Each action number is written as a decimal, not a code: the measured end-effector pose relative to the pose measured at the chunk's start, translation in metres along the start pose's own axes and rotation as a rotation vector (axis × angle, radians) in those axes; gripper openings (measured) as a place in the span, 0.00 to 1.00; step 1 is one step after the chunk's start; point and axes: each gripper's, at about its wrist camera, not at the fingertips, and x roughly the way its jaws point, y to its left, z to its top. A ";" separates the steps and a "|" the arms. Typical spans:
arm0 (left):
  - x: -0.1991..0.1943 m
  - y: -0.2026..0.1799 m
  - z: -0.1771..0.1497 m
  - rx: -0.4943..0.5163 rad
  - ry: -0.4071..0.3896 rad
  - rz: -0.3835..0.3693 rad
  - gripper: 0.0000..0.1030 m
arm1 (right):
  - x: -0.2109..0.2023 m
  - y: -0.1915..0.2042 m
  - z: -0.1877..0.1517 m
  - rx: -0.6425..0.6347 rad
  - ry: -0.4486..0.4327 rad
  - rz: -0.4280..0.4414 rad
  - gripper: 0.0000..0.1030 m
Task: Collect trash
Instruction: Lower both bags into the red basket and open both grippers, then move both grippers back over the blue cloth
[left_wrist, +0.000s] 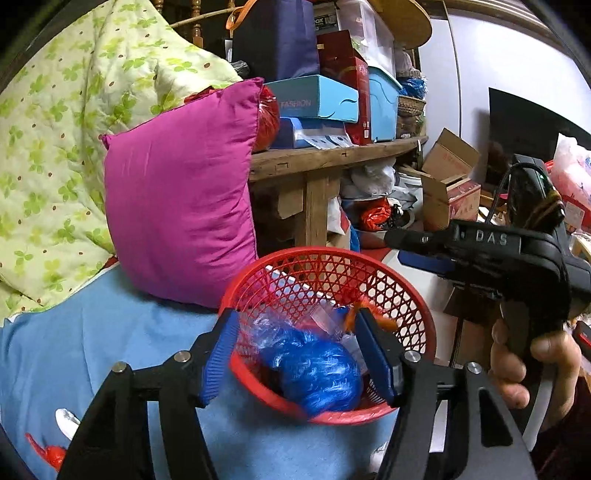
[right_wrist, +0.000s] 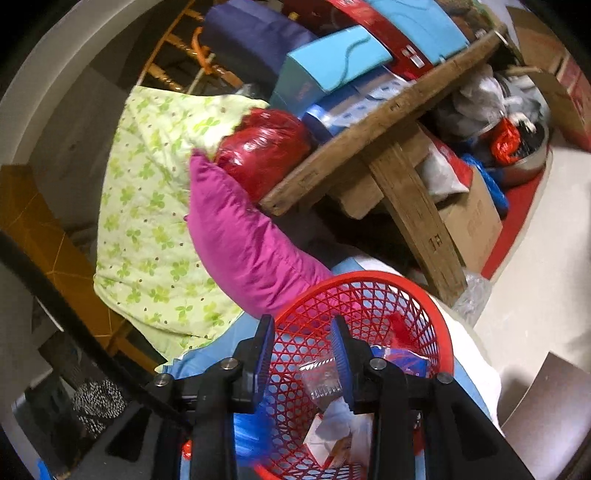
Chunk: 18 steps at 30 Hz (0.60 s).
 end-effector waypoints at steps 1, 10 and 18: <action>-0.002 0.005 -0.004 -0.008 0.000 0.010 0.65 | 0.001 0.000 -0.001 0.002 0.002 0.004 0.46; -0.054 0.096 -0.078 -0.205 0.040 0.166 0.66 | -0.002 0.048 -0.017 -0.127 -0.010 0.044 0.62; -0.125 0.199 -0.159 -0.380 0.049 0.427 0.66 | 0.032 0.129 -0.055 -0.273 0.100 0.142 0.64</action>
